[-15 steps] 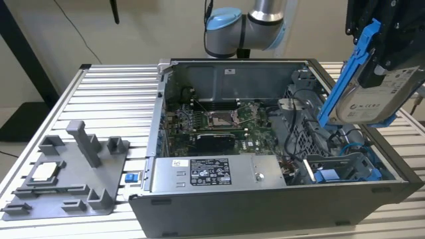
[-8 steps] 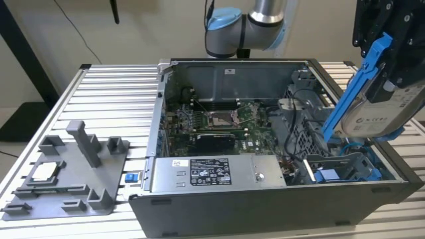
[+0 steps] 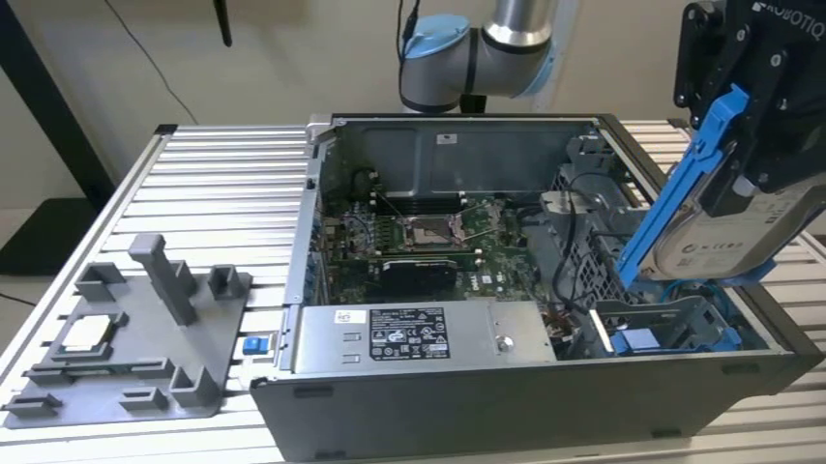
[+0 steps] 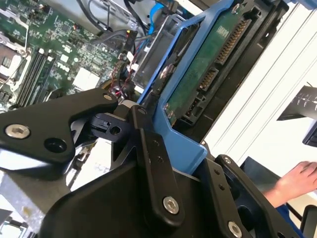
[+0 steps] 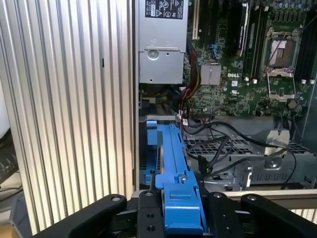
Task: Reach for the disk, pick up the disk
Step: 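Pick up the disk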
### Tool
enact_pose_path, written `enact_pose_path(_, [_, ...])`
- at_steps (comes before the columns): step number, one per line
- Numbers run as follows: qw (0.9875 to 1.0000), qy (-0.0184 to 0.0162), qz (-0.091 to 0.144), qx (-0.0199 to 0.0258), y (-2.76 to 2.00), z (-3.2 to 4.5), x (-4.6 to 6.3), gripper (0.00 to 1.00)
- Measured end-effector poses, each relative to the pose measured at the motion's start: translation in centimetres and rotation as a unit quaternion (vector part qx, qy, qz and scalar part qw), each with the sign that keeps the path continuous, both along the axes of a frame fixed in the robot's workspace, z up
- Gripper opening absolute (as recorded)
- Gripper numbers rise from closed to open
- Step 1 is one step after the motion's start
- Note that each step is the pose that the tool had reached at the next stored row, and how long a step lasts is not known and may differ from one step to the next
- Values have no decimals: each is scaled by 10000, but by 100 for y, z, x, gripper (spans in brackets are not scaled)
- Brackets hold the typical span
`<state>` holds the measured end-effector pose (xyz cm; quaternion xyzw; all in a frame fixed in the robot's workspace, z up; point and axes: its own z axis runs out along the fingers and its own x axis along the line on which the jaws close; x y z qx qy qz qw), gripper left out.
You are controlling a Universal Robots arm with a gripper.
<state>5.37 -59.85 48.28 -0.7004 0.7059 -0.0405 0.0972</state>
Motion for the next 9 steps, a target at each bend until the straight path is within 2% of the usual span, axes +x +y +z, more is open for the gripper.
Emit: enact_pose_path(9, [10000, 0, 50, 0, -1, -6, -1, 0])
